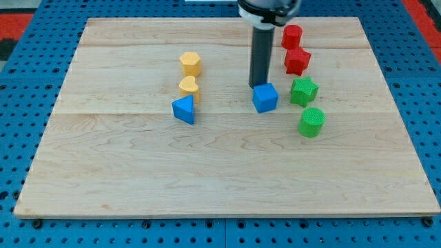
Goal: Slide the green star to the green circle
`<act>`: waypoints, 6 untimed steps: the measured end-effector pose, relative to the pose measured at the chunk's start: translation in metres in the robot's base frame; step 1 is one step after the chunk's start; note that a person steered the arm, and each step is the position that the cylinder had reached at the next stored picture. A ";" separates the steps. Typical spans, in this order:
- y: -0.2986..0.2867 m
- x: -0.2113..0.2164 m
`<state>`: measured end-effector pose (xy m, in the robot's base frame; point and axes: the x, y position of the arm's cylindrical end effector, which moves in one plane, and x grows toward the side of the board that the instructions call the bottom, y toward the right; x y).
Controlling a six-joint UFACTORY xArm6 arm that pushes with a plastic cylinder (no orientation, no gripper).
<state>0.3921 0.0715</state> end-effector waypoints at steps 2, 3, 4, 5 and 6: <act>0.031 -0.026; 0.074 -0.022; 0.073 -0.003; 0.065 0.012; 0.045 -0.005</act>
